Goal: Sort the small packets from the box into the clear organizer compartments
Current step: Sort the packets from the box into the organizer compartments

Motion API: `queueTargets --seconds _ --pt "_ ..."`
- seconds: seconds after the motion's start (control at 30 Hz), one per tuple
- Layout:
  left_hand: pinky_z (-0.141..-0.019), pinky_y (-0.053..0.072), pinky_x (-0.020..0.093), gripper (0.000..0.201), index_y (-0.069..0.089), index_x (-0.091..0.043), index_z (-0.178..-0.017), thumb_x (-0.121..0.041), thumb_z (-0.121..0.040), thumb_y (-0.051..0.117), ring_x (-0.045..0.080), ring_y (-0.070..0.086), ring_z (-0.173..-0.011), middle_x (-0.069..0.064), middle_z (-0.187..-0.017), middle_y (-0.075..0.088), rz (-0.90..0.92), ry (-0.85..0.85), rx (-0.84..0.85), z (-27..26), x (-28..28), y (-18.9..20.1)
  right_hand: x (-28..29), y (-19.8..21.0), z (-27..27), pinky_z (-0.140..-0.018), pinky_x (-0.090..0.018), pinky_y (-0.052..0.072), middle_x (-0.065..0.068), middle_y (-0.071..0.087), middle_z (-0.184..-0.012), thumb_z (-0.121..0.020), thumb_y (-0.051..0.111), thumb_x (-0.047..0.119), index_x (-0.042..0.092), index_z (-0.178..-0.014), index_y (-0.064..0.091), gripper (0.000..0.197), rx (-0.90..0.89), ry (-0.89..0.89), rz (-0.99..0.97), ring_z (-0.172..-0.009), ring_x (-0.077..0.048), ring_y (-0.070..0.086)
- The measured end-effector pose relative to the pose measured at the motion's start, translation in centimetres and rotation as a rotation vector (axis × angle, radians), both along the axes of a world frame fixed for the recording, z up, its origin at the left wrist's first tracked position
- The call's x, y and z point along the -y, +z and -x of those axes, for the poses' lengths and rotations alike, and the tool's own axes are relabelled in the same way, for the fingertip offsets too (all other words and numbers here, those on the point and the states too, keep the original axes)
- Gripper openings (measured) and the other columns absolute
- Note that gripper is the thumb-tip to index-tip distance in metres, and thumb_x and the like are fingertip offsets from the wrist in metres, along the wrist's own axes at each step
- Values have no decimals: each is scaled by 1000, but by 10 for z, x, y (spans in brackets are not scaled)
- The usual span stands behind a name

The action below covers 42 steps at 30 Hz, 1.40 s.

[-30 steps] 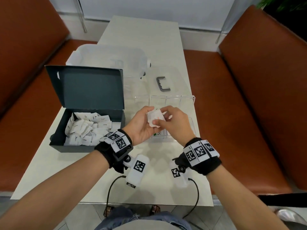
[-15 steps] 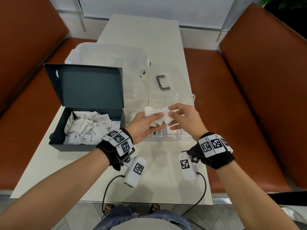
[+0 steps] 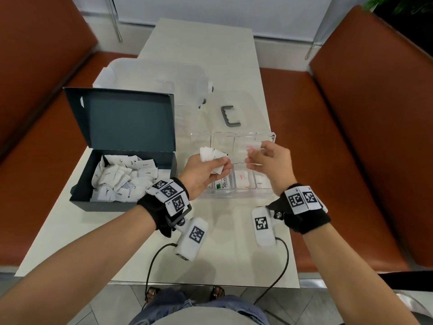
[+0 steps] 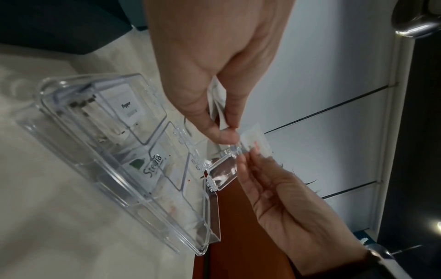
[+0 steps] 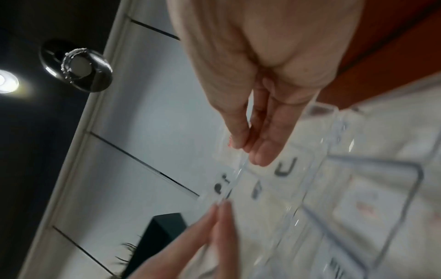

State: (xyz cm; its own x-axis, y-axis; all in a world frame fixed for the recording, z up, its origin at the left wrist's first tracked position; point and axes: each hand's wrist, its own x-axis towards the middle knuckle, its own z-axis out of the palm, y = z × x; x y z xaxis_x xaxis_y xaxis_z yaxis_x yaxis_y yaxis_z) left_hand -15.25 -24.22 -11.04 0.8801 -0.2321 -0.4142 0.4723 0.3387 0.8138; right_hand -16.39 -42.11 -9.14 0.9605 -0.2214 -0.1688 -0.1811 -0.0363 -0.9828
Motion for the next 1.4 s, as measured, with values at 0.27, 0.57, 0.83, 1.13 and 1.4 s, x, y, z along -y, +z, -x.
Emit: queueTargets --seconds 0.27,0.57,0.83,1.13,1.4 --pt "-69 58 23 8 66 3 -96 0 -88 66 17 71 -77 11 -84 71 12 14 -25 1 -12 -2 23 -10 -14 -51 -11 50 -7 71 -84 -91 45 7 19 -76 74 34 -114 269 640 -62 -12 61" --pt "-72 60 26 7 66 2 -95 0 -88 65 17 71 -77 10 -81 72 23 19 -38 -1 -14 -3 13 -16 -19 -50 -18 53 -11 69 -67 -87 52 2 6 -82 70 19 -176 266 560 -50 -7 64" --pt "-68 58 24 8 66 2 -95 0 -88 67 17 72 -77 10 -82 72 23 24 -52 0 -11 -4 -15 -34 -23 -54 -34 58 -21 66 -87 -87 52 -3 4 -95 55 11 -249 183 771 -54 -25 64" --pt "-62 58 26 27 64 2 -104 -23 -94 62 20 73 -76 15 -88 74 90 59 -135 3 -13 2 -26 -44 -18 -65 -35 46 -18 56 -103 -91 54 1 1 -103 52 12 -131 329 1167 -78 -29 55" --pt "-85 58 38 44 58 6 -121 -30 -99 44 31 69 -102 26 -113 68 300 -24 -236 5 -15 11 -24 -7 -8 -65 -9 42 2 64 -85 -93 58 28 12 -95 67 18 138 144 838 -71 -7 56"
